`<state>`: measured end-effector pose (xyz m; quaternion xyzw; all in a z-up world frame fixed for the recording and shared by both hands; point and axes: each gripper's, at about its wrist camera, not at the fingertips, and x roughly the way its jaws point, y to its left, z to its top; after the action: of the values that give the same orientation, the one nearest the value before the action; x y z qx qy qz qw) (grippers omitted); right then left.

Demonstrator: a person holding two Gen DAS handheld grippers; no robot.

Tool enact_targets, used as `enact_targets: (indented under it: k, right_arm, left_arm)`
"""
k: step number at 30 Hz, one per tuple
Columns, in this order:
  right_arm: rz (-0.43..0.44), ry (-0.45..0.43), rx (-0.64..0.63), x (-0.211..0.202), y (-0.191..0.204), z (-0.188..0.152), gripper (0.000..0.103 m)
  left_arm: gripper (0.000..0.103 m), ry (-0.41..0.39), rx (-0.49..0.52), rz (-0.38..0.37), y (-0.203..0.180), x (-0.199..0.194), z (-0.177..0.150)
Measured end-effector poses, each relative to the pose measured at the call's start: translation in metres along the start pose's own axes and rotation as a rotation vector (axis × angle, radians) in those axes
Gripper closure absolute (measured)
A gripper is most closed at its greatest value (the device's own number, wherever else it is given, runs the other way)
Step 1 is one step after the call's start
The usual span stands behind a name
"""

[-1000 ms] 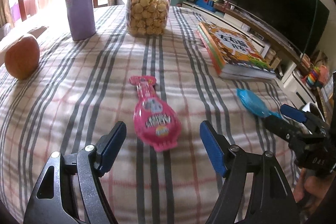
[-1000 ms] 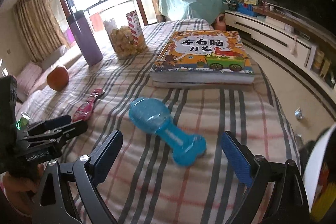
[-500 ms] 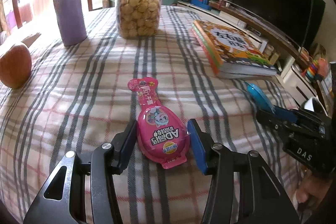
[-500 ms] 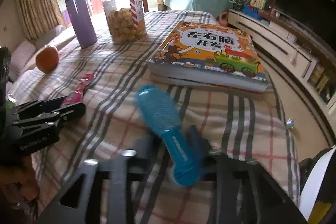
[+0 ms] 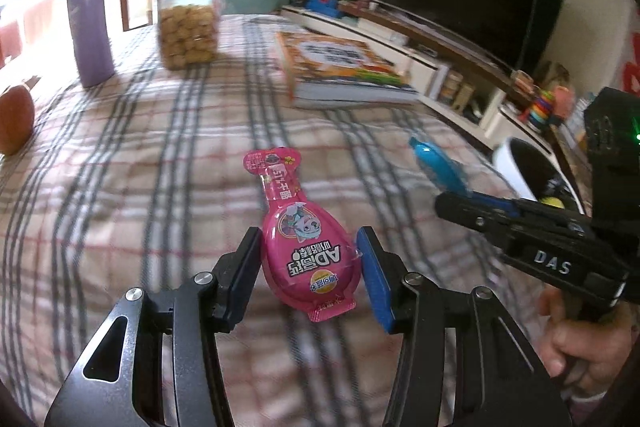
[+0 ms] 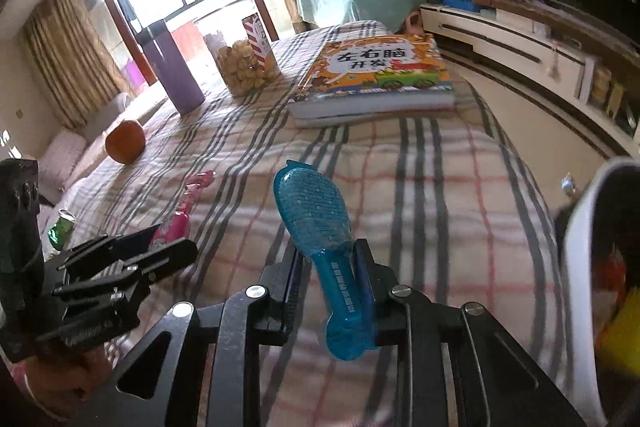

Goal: Collect trash
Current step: 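Carry the pink candy toy in the left tool while the right tool carries the blue toy over the bin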

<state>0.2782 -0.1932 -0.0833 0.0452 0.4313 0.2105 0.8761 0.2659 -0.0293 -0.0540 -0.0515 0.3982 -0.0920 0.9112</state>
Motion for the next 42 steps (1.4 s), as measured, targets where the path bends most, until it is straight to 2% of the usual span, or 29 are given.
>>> enact_targets:
  k: [8, 18, 42]
  right_arm:
    - [-0.005, -0.027, 0.048, -0.035, -0.012, -0.023, 0.077]
    - [-0.01, -0.059, 0.091, -0.07, -0.024, -0.048, 0.077]
    - [-0.067, -0.153, 0.186, -0.132, -0.07, -0.07, 0.079]
  left_arm:
    - [0.055, 0.003, 0.063, -0.062, -0.043, -0.015, -0.015]
    - [0.055, 0.017, 0.115, -0.096, -0.075, -0.024, -0.031]
    - [0.055, 0.007, 0.222, -0.152, -0.142, -0.03, -0.03]
